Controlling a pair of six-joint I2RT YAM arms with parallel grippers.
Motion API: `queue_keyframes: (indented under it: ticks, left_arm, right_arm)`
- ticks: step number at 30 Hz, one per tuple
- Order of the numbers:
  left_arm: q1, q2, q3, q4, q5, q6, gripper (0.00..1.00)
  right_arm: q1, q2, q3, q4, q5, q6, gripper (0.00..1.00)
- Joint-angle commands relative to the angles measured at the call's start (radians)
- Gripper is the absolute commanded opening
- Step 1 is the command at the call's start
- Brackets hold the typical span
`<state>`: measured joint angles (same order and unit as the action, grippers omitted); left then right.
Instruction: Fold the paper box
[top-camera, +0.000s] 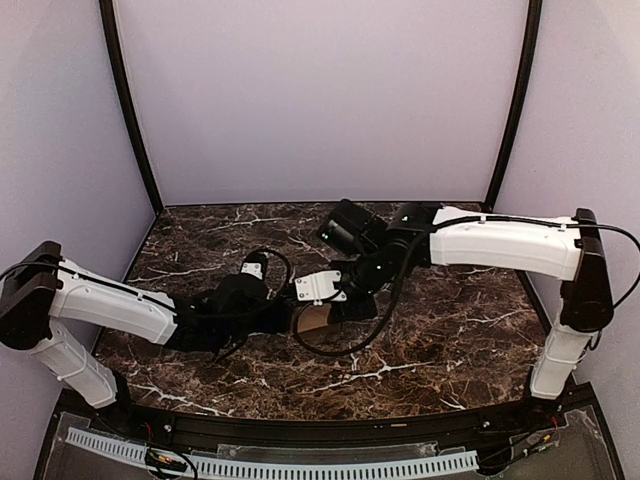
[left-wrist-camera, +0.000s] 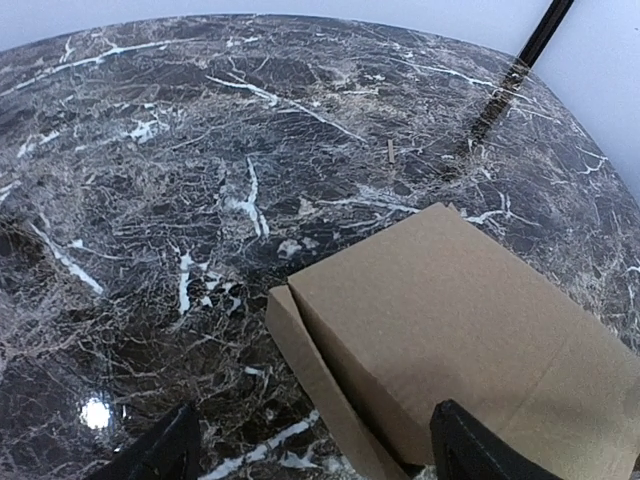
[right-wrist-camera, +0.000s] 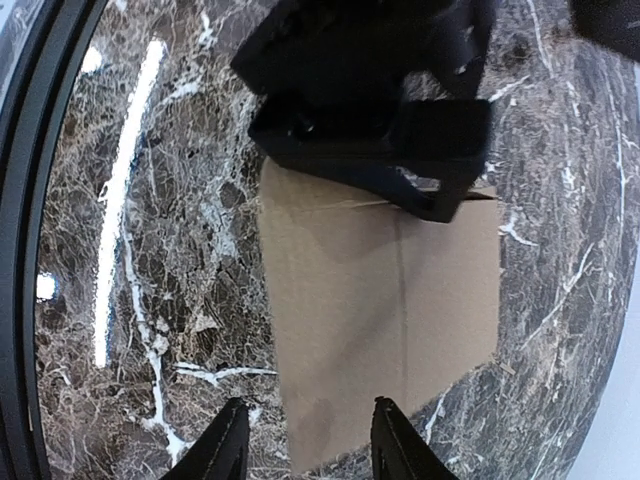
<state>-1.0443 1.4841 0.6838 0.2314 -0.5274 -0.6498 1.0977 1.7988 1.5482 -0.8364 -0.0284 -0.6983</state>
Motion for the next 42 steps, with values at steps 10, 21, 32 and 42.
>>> queue_keyframes:
  ticks: [10, 21, 32, 42]
  left_arm:
    - [0.048, 0.161, 0.102, 0.019, 0.132, -0.023, 0.75]
    - [0.046, 0.184, 0.084, 0.016, 0.120, 0.019, 0.74]
    - [0.046, 0.190, 0.101, 0.057, 0.142, 0.069, 0.74]
    - [0.049, 0.160, 0.072, 0.102, 0.344, -0.063, 0.69]
  right_arm:
    - [-0.256, -0.044, 0.034, 0.068, -0.330, 0.240, 0.49]
    - [-0.438, 0.128, -0.102, 0.259, -0.576, 0.526, 0.54]
    - [-0.468, 0.254, -0.129, 0.319, -0.751, 0.593, 0.49]
    - [-0.487, 0.277, -0.146, 0.348, -0.754, 0.629, 0.38]
